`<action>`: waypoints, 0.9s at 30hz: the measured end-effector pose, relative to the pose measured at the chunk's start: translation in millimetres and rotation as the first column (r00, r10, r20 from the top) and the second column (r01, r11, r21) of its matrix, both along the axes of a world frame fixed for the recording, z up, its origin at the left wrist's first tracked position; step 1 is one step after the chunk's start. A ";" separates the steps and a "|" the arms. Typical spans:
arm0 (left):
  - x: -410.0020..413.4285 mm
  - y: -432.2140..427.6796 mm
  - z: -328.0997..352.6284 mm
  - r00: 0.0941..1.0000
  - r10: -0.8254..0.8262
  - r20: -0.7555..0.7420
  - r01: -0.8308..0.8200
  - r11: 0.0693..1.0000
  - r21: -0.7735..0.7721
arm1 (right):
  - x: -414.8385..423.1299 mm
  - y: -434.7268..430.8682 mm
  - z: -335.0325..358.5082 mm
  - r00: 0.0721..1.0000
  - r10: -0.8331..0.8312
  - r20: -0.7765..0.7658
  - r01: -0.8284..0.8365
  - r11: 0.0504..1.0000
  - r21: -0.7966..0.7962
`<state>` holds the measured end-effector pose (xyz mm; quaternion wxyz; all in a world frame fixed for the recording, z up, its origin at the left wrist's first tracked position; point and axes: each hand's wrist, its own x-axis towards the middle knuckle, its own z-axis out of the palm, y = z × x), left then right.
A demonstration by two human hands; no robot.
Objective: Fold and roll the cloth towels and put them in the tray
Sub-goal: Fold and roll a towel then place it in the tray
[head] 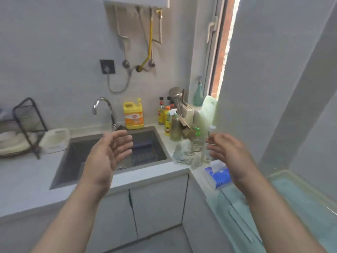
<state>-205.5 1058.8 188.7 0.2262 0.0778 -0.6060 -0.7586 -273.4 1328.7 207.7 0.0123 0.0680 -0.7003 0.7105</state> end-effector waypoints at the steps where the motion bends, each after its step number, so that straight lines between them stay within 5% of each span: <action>1: 20.1 -26.1 0.7 0.997 0.073 -0.024 -0.074 0.994 -0.074 | 6.9 -26.9 2.0 0.998 0.053 -0.021 -0.053 0.998 0.035; 6: 132.2 -143.3 0.6 0.944 0.329 -0.029 -0.323 0.902 -0.287 | 60.8 -171.3 5.7 0.947 0.318 -0.044 -0.311 0.943 0.119; 15: 295.0 -275.7 -13.9 0.800 0.596 0.066 -0.566 0.787 -0.244 | 174.3 -365.8 -13.4 0.768 0.640 -0.032 -0.617 0.752 0.232; 27: 336.1 -401.2 -47.2 0.634 0.760 0.142 -0.725 0.648 -0.234 | 182.9 -538.0 -42.4 0.601 0.795 0.086 -0.788 0.572 0.228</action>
